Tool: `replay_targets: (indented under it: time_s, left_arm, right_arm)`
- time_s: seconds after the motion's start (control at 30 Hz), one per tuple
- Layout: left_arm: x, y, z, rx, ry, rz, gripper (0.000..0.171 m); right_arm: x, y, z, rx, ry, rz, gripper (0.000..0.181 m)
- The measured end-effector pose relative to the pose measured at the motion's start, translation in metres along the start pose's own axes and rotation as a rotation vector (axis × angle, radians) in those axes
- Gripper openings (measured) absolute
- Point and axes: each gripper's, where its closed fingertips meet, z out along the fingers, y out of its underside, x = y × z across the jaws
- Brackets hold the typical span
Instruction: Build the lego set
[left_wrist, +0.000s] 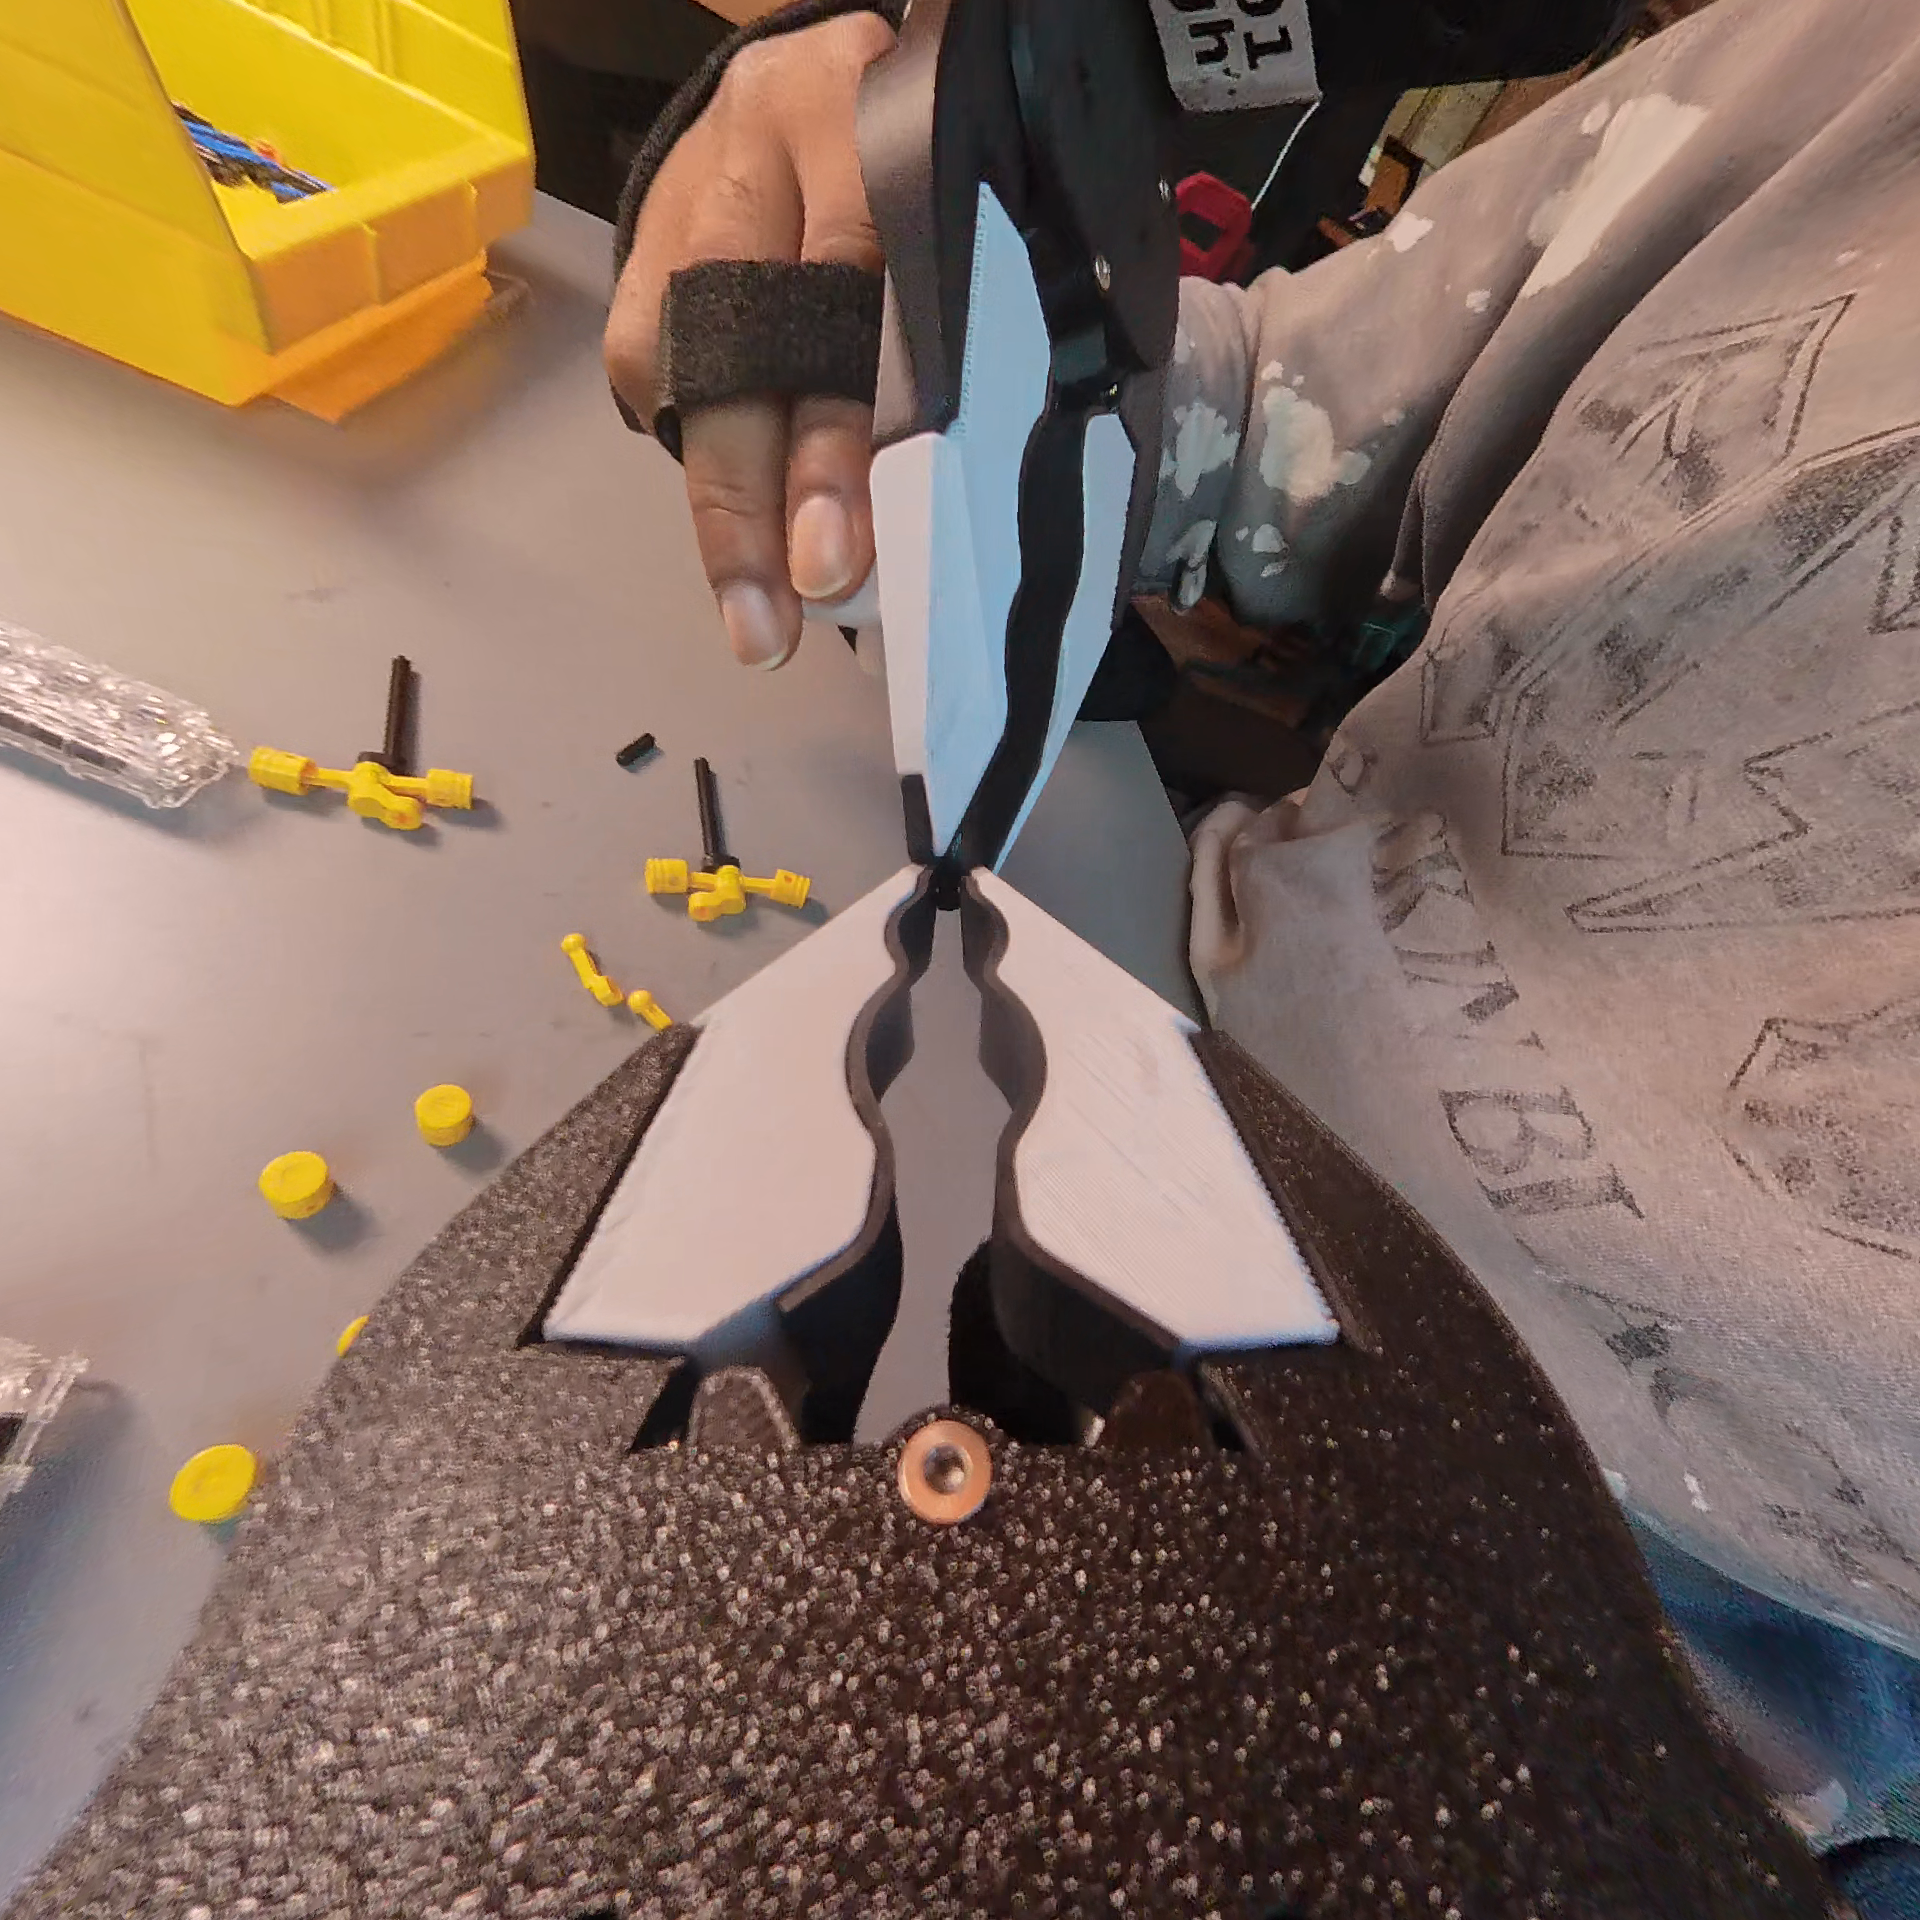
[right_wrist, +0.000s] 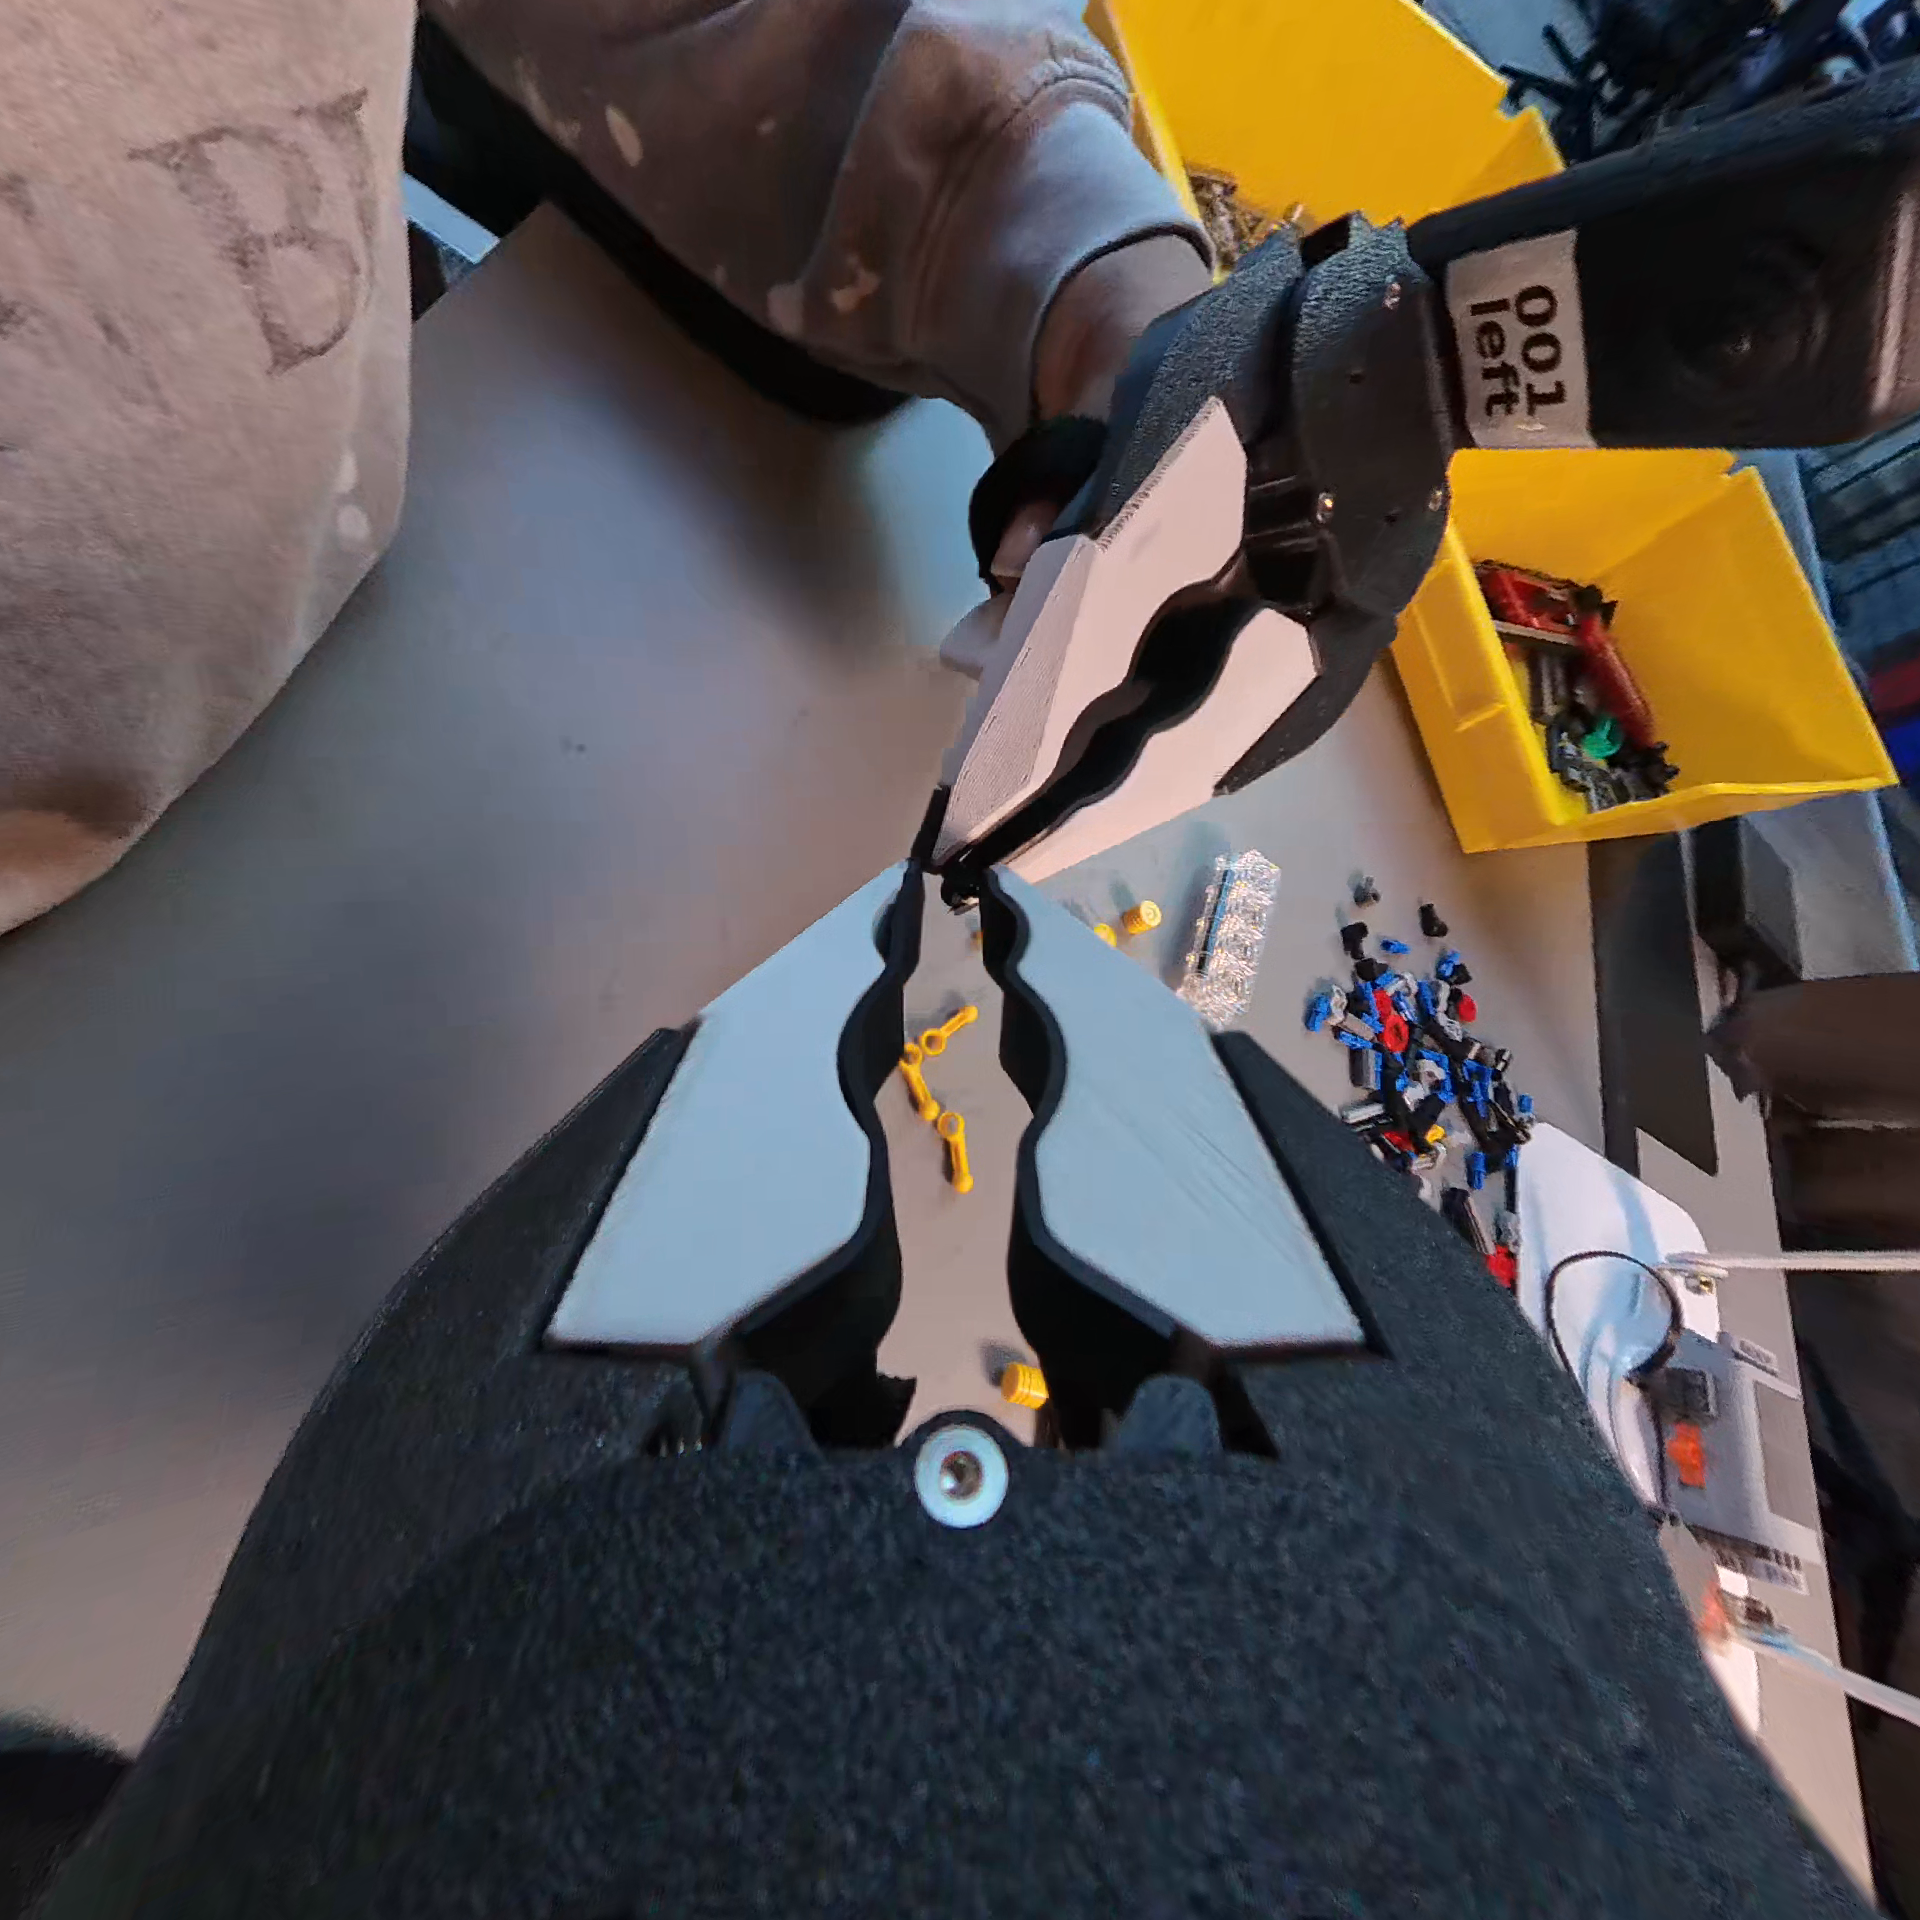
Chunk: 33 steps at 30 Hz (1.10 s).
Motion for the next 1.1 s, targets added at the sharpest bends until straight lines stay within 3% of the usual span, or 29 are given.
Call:
replay_targets:
  time_s: [0.27, 0.53, 0.77, 1.1]
  left_arm:
    - [0.002, -0.002, -0.006, 0.056, 0.089, -0.101, 0.004]
    - [-0.006, -0.032, -0.025, 0.28, 0.103, -0.156, 0.005]
    - [-0.013, -0.054, -0.036, 0.434, 0.041, -0.149, 0.007]
    - [-0.017, -0.058, -0.036, 0.468, 0.021, -0.193, 0.005]
  right_arm:
    - [0.004, -0.002, 0.001, 0.052, -0.004, 0.03, 0.004]
    - [0.035, -0.01, -0.01, 0.213, 0.229, 0.146, 0.004]
    - [0.054, -0.012, -0.024, 0.259, 0.383, 0.189, 0.004]
    - [0.059, -0.011, -0.023, 0.245, 0.438, 0.17, 0.004]
